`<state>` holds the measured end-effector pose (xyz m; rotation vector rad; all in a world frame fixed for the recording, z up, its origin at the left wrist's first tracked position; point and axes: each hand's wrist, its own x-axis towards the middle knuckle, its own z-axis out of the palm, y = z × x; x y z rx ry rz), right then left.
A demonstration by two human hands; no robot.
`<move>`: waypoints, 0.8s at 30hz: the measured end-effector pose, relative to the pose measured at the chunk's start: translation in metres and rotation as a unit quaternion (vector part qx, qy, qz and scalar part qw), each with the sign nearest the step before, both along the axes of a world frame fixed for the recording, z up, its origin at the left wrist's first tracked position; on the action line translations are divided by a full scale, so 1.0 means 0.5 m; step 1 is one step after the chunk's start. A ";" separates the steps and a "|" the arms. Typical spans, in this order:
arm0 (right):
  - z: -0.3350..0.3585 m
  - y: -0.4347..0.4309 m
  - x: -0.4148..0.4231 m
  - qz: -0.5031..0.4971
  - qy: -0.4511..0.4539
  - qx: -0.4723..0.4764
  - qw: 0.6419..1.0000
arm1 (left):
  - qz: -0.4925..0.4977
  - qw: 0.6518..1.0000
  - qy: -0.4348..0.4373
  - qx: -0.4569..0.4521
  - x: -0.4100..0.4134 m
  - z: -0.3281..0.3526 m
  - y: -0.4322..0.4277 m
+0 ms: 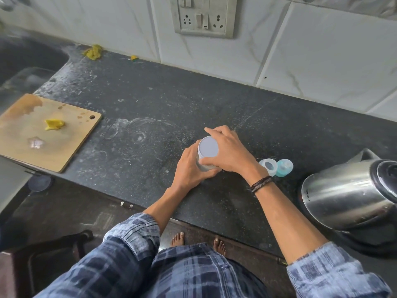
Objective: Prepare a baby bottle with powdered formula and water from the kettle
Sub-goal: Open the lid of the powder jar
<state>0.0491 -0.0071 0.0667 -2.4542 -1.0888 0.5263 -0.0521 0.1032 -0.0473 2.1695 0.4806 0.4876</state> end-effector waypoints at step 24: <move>0.017 -0.005 -0.003 0.010 -0.012 0.009 1.000 | -0.021 0.999 -0.028 0.014 0.010 -0.031 0.012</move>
